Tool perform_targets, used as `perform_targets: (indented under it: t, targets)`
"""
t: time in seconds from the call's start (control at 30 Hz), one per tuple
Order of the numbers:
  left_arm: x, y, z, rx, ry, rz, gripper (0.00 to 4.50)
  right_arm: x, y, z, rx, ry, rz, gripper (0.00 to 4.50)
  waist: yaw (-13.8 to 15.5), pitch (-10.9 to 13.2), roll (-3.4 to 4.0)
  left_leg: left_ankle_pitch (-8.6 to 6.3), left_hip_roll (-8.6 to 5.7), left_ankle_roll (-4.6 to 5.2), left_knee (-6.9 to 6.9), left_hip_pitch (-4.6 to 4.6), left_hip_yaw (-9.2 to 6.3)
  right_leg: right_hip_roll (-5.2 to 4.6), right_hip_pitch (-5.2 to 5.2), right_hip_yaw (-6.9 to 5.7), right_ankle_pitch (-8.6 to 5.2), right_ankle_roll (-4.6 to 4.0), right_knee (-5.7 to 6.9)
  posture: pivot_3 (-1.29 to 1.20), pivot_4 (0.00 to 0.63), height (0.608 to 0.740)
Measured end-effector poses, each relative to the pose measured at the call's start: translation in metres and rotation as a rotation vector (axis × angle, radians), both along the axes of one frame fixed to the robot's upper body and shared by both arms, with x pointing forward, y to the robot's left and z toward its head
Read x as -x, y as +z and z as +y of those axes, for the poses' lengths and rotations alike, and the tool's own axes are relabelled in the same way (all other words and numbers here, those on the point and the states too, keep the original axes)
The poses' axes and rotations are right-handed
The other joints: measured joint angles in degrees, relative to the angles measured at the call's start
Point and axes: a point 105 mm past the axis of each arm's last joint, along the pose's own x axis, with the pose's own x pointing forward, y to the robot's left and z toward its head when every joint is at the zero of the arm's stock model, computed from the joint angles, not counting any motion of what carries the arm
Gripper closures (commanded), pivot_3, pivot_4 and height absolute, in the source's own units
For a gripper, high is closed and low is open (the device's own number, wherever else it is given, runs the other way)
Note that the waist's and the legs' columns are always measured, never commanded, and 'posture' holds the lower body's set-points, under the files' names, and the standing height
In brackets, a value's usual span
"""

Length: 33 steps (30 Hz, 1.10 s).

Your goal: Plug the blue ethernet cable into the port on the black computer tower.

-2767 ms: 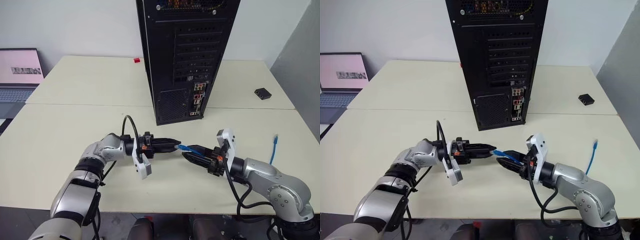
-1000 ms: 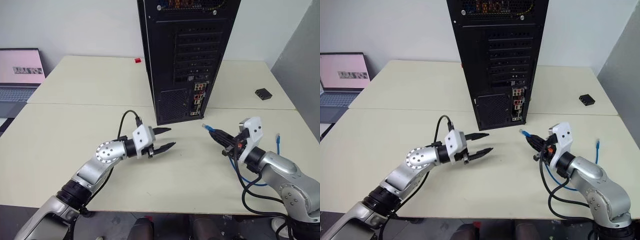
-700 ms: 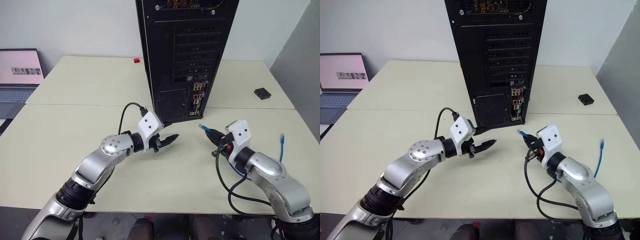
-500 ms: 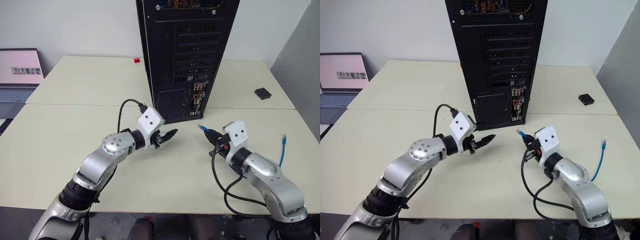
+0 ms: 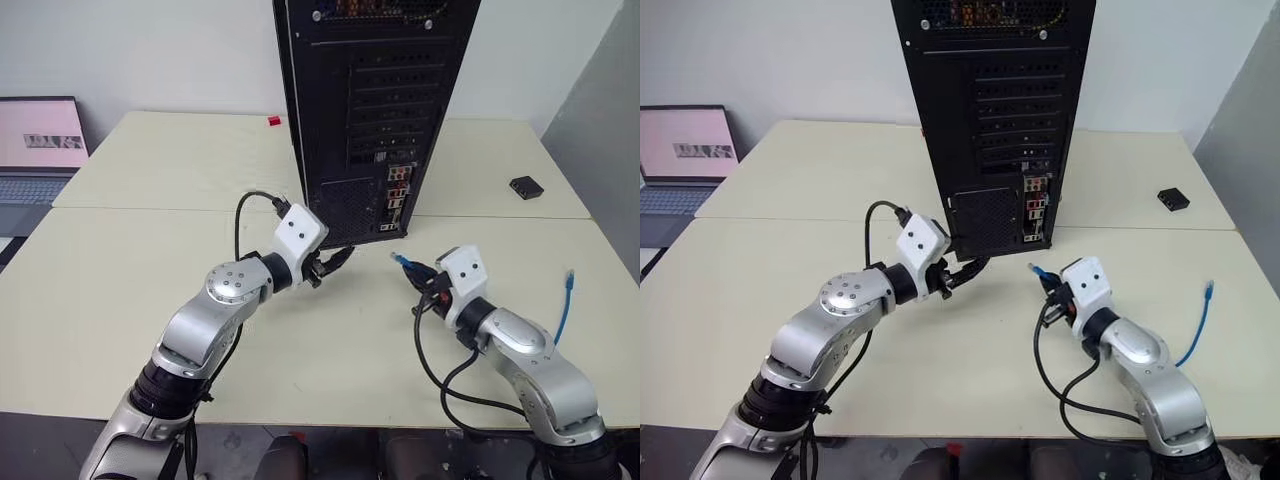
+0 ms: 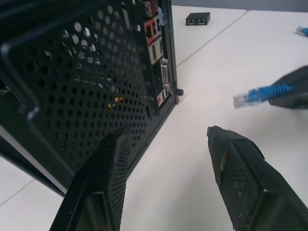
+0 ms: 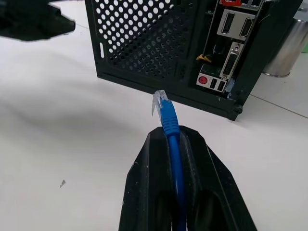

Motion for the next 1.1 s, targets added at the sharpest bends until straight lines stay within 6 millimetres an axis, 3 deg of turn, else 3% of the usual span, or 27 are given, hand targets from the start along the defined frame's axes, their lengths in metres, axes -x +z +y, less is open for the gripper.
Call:
perform_targets:
  t: [0.23, 0.7, 1.1]
  targets:
    - [-0.005, 0.003, -0.002, -0.001, 0.028, -0.018, 1.81, -0.007, 0.007, 0.007, 0.022, -0.004, -0.059, 4.5, 0.0, 0.0, 0.0, 0.0, 0.0, -0.01, 0.0, 0.0, 0.0, 0.0, -0.01, 0.01, 0.0, 0.0, 0.0, 0.0, 0.15, 0.74]
    - [-0.013, -0.006, -0.002, -0.01, 0.062, 0.022, 1.81, -0.044, 0.054, 0.015, 0.035, -0.197, -0.221, 4.5, 0.0, 0.0, 0.0, 0.06, 0.0, -0.12, 0.0, -0.05, 0.01, -0.02, -0.07, 0.01, 0.01, -0.01, 0.01, 0.0, 0.15, 0.74]
    - [-0.01, -0.007, -0.011, 0.006, 0.021, 0.036, 1.81, -0.053, 0.054, 0.012, 0.032, -0.292, -0.212, 4.5, 0.0, 0.0, 0.0, 0.04, -0.01, -0.08, -0.02, -0.14, 0.0, -0.07, -0.11, -0.01, 0.01, -0.01, -0.07, 0.0, 0.15, 0.74]
